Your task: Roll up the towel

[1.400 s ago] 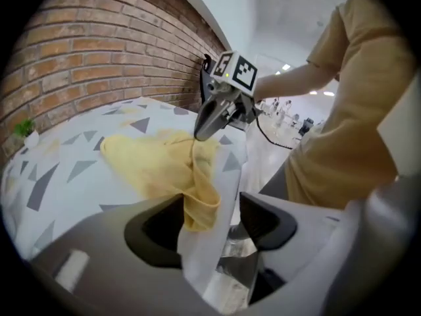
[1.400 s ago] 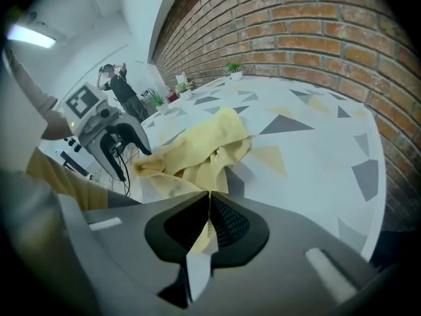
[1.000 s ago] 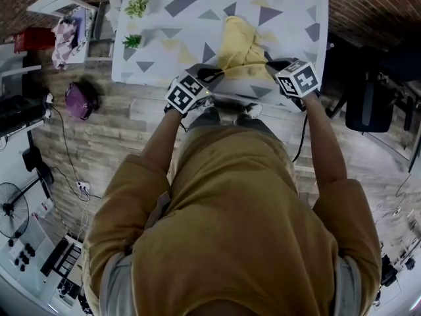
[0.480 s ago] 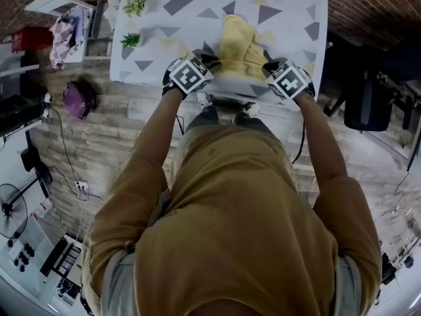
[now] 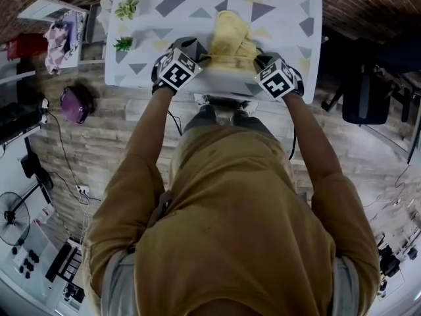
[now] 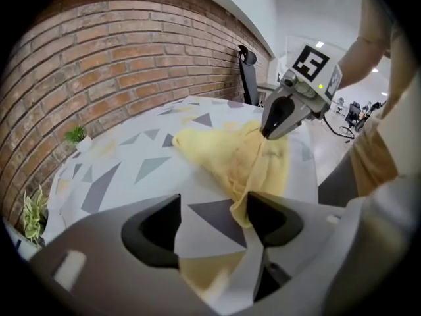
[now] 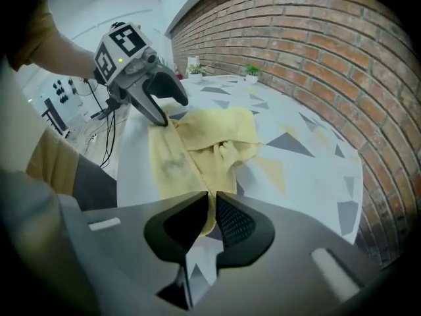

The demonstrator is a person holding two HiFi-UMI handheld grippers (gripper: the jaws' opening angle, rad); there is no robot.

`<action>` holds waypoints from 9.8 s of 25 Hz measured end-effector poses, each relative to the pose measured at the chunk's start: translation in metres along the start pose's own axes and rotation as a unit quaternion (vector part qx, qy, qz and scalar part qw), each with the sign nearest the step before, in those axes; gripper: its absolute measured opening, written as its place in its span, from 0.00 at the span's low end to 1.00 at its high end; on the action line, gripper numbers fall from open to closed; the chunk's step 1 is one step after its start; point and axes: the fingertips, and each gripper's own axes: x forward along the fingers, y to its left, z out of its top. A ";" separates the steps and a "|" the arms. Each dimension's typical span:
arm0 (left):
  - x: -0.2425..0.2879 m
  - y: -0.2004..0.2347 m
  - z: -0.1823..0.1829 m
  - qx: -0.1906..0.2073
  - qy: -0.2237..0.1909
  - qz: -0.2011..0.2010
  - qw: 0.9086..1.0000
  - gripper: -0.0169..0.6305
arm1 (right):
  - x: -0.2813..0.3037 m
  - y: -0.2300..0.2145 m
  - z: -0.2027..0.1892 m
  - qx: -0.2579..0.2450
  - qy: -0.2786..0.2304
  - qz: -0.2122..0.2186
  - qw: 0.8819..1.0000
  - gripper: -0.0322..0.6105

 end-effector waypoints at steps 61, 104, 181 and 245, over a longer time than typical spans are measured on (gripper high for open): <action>-0.031 -0.063 -0.035 0.165 -0.028 -0.083 0.982 0.17 | -0.039 0.074 -0.004 0.009 -0.034 0.042 0.999 0.08; -0.014 -0.023 -0.003 -0.007 0.010 -0.238 0.971 0.17 | -0.023 0.010 0.003 0.082 0.011 0.128 0.988 0.08; -0.003 -0.042 -0.017 0.182 0.018 -0.033 0.983 0.33 | -0.010 0.016 -0.020 -0.201 0.044 -0.055 0.977 0.25; -0.026 -0.036 -0.004 -0.076 -0.009 -0.249 0.966 0.20 | -0.035 -0.009 0.004 0.018 0.043 0.142 0.989 0.11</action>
